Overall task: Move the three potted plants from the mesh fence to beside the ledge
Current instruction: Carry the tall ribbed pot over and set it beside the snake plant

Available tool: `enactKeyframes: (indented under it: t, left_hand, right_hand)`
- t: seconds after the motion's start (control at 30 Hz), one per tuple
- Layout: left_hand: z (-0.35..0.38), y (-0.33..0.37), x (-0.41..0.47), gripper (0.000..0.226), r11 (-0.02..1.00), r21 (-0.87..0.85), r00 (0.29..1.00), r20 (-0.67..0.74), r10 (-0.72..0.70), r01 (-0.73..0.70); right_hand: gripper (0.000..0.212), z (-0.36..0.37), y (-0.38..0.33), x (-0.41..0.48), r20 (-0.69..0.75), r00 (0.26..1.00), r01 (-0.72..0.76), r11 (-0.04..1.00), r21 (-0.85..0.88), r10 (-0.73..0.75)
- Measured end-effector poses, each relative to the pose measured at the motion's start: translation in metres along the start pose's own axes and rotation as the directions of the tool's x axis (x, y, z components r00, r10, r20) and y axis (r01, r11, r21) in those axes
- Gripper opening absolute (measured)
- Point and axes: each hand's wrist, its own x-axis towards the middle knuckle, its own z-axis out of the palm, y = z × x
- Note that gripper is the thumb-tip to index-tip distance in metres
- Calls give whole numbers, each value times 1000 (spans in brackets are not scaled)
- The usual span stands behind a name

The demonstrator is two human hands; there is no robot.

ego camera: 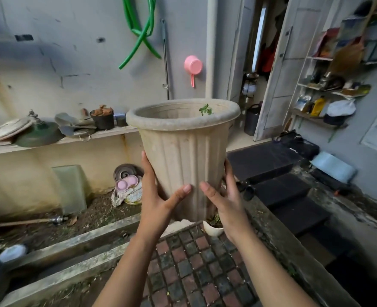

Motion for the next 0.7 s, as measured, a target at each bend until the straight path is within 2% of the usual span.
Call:
enactKeyframes:
  t: [0.2, 0.33, 0.47, 0.6, 0.7]
  left_hand:
    - [35, -83, 64, 118, 992, 51, 992, -58, -109, 112]
    - [49, -174, 99, 120, 978, 93, 979, -100, -180, 189]
    - [55, -292, 114, 128, 965, 120, 971, -72, -227, 235]
    - [54, -429, 106, 133, 953, 61, 954, -55, -294, 297]
    - [50, -539, 88, 140, 949, 22, 949, -11, -316, 316]
  right_hand:
    - [113, -30, 96, 93, 60, 989, -142, 987, 75, 138]
    - [108, -43, 195, 139, 52, 981, -191, 978, 87, 187]
    - [110, -55, 308, 166, 32, 967, -256, 957, 138, 254]
    - [100, -66, 433, 178, 8, 957, -286, 944, 167, 288]
    - [105, -76, 539, 182, -15, 958, -280, 948, 150, 286]
